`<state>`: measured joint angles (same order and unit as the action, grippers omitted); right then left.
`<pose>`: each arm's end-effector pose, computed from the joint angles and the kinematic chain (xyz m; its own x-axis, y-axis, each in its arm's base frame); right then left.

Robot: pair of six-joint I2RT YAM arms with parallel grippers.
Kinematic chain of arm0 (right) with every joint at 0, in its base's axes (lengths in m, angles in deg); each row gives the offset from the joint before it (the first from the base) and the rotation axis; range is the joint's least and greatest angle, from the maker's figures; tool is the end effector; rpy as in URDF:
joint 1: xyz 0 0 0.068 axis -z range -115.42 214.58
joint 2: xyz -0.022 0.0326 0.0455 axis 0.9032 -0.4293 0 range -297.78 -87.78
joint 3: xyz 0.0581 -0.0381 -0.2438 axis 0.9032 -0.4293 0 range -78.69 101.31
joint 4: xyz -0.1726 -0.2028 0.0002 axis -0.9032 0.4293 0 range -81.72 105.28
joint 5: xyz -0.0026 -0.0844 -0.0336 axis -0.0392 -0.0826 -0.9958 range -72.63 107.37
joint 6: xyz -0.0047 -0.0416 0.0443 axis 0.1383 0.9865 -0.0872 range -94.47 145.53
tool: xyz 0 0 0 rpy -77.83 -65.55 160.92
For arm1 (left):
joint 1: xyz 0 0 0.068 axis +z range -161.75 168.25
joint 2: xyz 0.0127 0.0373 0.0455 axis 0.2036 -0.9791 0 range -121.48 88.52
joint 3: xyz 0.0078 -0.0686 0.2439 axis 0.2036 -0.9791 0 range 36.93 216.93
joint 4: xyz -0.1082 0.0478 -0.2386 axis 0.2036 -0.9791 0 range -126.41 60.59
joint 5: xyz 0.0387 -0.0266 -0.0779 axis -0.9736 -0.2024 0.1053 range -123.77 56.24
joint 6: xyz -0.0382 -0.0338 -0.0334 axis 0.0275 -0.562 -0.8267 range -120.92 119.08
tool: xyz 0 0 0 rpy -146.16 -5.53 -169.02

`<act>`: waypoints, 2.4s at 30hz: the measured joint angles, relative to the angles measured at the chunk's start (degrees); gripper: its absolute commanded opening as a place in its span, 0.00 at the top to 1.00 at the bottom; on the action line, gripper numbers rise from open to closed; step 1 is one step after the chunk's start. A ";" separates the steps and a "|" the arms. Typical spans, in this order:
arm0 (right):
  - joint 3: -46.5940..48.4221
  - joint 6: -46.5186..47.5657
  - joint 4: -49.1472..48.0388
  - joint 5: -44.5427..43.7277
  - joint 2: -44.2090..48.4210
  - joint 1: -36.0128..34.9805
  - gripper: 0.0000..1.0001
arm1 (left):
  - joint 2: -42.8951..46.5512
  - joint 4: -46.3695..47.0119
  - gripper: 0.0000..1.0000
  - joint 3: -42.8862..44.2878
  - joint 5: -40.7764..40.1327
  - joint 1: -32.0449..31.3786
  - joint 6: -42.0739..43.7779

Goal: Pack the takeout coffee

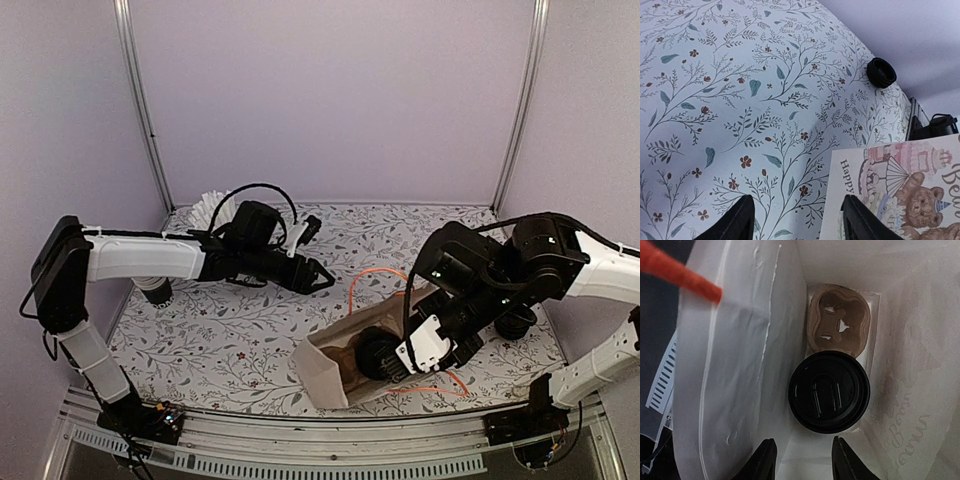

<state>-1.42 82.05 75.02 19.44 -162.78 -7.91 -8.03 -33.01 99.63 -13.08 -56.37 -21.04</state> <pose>0.0755 0.2446 0.3112 0.6490 -0.7132 -0.2650 -0.7548 -0.5599 -0.3417 0.2604 -0.2795 0.1954 -0.7011 0.2398 -0.6715 0.6556 0.5872 -0.4747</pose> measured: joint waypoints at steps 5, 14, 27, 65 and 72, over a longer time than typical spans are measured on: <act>-2.21 0.85 -0.20 -2.89 1.44 -3.41 0.53 | -3.39 3.93 0.38 0.04 3.28 -0.35 -1.14; -6.62 1.57 -3.50 -6.45 2.54 -9.42 0.47 | -5.81 7.80 0.38 0.04 7.89 -0.76 -2.47; -13.35 1.36 -11.19 -11.63 4.44 -10.71 0.37 | -8.20 9.53 0.39 0.04 12.02 -0.92 -2.64; -13.94 2.95 -9.88 -6.03 10.16 -10.73 0.36 | -7.91 20.55 0.44 -1.64 24.52 -3.02 -3.74; -13.94 3.17 -9.77 -5.75 10.19 -10.75 0.36 | -7.91 20.48 0.44 -1.64 25.18 -2.99 -3.69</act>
<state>-15.36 85.21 65.25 13.69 -152.60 -18.66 -15.95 -12.53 97.99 12.10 -59.36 -24.74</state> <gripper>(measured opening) 0.635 0.559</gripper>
